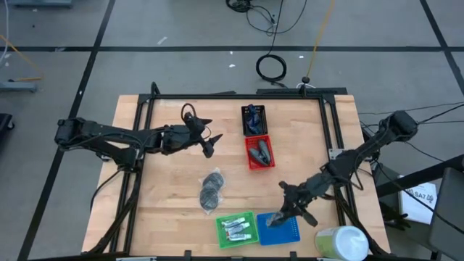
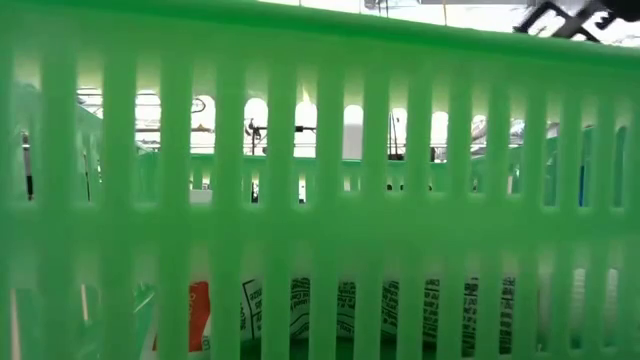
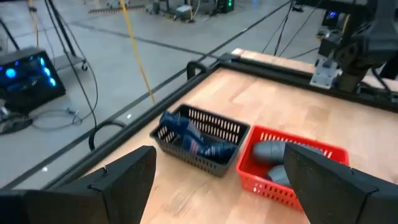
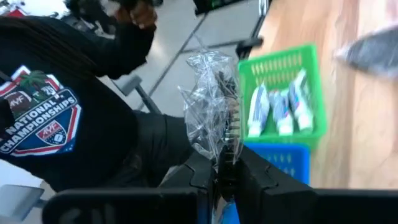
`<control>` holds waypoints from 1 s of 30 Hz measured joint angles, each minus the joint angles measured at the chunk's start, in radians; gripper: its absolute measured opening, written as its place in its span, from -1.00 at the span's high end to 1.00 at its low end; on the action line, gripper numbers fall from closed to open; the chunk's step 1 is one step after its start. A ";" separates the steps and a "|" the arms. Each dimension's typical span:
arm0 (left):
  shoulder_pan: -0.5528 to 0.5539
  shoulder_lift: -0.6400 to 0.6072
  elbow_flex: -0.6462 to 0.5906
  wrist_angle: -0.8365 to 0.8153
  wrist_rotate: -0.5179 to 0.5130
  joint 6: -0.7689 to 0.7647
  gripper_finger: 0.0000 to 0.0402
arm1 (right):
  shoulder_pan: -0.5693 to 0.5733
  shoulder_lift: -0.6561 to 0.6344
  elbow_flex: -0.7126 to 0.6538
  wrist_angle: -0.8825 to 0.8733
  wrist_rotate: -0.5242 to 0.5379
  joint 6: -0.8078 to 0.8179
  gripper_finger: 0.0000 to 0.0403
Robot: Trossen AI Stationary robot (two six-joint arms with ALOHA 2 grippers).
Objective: Pick & Place Travel size toiletries
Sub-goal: Put the left black hairbrush into the blue bin, then put the top black hairbrush into the blue bin
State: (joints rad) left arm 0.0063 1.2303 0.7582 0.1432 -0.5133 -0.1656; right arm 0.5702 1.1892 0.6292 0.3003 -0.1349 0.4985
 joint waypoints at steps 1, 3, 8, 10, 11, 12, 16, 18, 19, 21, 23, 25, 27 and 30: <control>0.003 0.000 0.000 -0.012 0.000 -0.010 -0.73 | 0.012 0.012 0.000 -0.002 0.007 0.018 0.88; 0.011 0.001 -0.001 -0.038 0.000 -0.035 -0.73 | 0.034 0.032 0.000 -0.012 0.005 0.056 0.84; 0.029 0.001 -0.001 -0.116 -0.003 -0.100 -0.73 | 0.082 0.071 0.000 -0.013 0.004 0.111 0.82; 0.032 0.001 -0.001 -0.136 -0.003 -0.130 -0.73 | 0.096 0.083 0.000 -0.016 0.004 0.117 0.84; 0.033 0.001 -0.002 -0.141 -0.004 -0.142 -0.73 | 0.101 0.089 0.000 -0.016 0.004 0.118 0.85; 0.033 0.001 -0.002 -0.144 -0.003 -0.154 -0.73 | 0.105 0.093 0.000 -0.016 0.004 0.118 0.85; 0.033 0.001 -0.002 -0.142 -0.003 -0.164 -0.73 | 0.109 0.108 0.000 -0.017 0.004 0.113 0.73; 0.033 0.001 -0.002 -0.142 -0.003 -0.165 -0.73 | 0.109 0.113 0.000 -0.015 0.008 0.102 0.62; 0.033 0.001 -0.002 -0.142 -0.003 -0.166 -0.73 | 0.109 0.114 0.000 -0.017 0.010 0.092 0.56; 0.033 0.001 -0.002 -0.142 -0.003 -0.166 -0.73 | 0.105 0.113 0.000 -0.017 0.011 0.072 0.44; 0.033 0.001 -0.002 -0.142 -0.003 -0.166 -0.73 | 0.104 0.113 0.000 -0.016 0.011 0.049 0.32; 0.033 0.001 -0.002 -0.145 -0.003 -0.166 -0.73 | 0.104 0.113 0.000 -0.015 0.012 0.024 0.23; 0.033 0.001 -0.002 -0.150 -0.003 -0.166 -0.73 | 0.104 0.113 0.000 -0.014 0.012 0.008 0.16; 0.033 0.001 -0.002 -0.150 -0.003 -0.166 -0.73 | 0.104 0.113 0.000 -0.015 0.011 0.005 0.09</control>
State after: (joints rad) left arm 0.0391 1.2308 0.7563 -0.0067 -0.5165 -0.3313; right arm 0.6744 1.3023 0.6289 0.2854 -0.1238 0.5035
